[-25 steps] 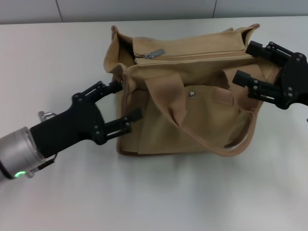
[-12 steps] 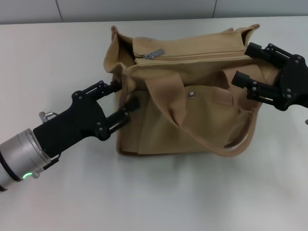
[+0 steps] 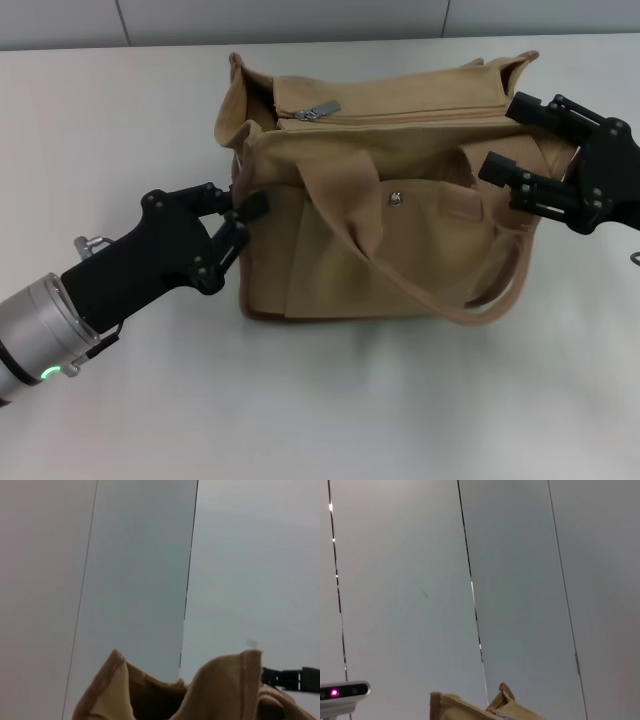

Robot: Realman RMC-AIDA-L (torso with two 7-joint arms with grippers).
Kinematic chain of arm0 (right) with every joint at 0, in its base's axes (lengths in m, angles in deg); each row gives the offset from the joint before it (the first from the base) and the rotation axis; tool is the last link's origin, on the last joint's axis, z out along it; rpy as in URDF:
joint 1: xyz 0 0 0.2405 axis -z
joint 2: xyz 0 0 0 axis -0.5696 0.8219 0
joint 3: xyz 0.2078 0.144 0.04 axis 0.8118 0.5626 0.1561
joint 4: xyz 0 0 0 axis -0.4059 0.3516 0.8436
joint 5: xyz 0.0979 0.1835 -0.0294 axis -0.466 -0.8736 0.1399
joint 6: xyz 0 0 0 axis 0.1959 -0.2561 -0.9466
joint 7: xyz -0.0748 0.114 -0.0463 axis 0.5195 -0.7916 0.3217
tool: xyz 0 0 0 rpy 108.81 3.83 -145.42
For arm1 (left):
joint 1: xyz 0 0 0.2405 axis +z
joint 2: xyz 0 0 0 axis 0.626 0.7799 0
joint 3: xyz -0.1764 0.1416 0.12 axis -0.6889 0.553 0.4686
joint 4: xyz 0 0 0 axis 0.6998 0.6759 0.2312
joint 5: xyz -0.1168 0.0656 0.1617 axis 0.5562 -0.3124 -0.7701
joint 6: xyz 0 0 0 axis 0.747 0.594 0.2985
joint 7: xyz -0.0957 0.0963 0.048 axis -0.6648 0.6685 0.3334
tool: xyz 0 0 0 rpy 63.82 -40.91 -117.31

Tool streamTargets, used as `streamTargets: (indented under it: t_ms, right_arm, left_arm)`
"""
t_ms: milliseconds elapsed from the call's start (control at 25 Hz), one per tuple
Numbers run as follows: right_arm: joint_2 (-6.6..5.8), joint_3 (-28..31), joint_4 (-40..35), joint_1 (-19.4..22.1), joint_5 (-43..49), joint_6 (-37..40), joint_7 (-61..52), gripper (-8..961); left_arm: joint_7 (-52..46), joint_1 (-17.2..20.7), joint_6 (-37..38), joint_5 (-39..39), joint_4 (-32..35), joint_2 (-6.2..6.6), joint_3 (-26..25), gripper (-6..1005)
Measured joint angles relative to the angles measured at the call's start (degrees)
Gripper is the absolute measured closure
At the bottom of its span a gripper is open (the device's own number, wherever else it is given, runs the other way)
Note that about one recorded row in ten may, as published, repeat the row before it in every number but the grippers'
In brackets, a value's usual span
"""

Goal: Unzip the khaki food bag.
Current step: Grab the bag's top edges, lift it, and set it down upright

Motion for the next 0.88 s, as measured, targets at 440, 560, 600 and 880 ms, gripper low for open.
streamTargets:
  t_ms: [440, 560, 600, 880]
  right_arm:
    - [0.0, 0.1, 0.59, 0.21, 0.0, -1.53, 0.03, 146]
    - [0.0, 0.25, 0.63, 0.21, 0.0, -1.71, 0.03, 147]
    - [0.0, 0.25, 0.63, 0.21, 0.0, -1.71, 0.03, 147]
    - [0.0, 0.35, 0.7, 0.2, 0.01, -2.11, 0.02, 147]
  left_arm:
    - [-0.35, 0.79, 2.4, 0.03, 0.01, 0.15, -1.54, 920]
    - [-0.27, 0.8, 2.55, 0.05, 0.01, 0.18, -2.03, 920]
    - [-0.27, 0.8, 2.55, 0.05, 0.01, 0.18, -2.03, 920]
    - [0.06, 1.54, 2.55, 0.09, 2.54, 0.59, -5.23, 920]
